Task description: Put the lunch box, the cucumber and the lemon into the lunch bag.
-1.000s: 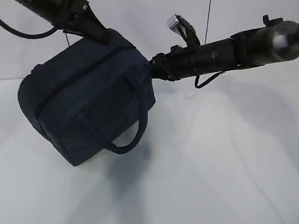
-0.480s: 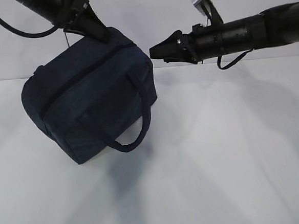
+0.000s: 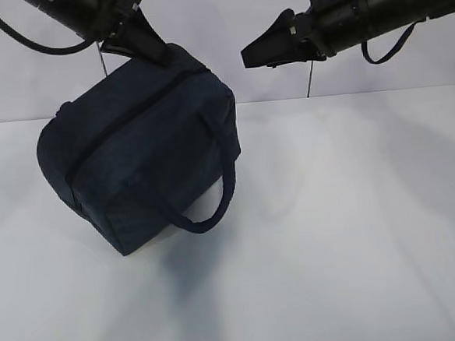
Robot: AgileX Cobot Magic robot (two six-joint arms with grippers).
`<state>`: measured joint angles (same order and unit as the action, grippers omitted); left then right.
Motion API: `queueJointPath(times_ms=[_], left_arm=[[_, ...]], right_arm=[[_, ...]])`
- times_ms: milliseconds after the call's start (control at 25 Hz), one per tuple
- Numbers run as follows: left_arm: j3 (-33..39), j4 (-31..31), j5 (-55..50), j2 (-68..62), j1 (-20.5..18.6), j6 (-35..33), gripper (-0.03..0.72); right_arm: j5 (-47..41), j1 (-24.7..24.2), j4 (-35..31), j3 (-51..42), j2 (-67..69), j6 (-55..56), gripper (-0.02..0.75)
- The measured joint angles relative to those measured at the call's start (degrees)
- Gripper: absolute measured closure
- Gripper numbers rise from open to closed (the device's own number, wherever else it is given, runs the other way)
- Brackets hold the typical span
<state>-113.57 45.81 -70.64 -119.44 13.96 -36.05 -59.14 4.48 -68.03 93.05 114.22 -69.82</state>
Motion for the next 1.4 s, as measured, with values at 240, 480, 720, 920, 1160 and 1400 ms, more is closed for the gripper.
queueJointPath(times_ms=[240,480,720,920,1160,1400], left_arm=[[0.0,0.9,0.3,-2.3,0.6,0.2,0.668],[0.0,2.2,1.0,-5.3,0.7,0.5,0.616],[0.0,2.9,1.3,-6.5,0.7,2.3,0.273],[0.0,2.0,1.3,-6.2,0.1,6.0,0.151],[0.0,-4.6,1.0,1.0,-0.1,11.9,0.137],[0.0,-13.7,-0.2,9.8,-0.1,18.6,0.137]], right_arm=[[-0.5,-0.1,6.5,0.0,-3.9,5.0,0.167],[-0.7,-0.1,9.9,0.0,-8.0,8.6,0.167],[-1.3,-0.1,15.0,0.0,-11.8,13.0,0.167],[-2.6,-0.1,18.4,0.0,-14.5,17.1,0.167],[-7.0,-0.1,20.9,0.0,-16.2,22.3,0.165],[-10.9,-0.1,27.0,0.0,-17.2,31.6,0.164]])
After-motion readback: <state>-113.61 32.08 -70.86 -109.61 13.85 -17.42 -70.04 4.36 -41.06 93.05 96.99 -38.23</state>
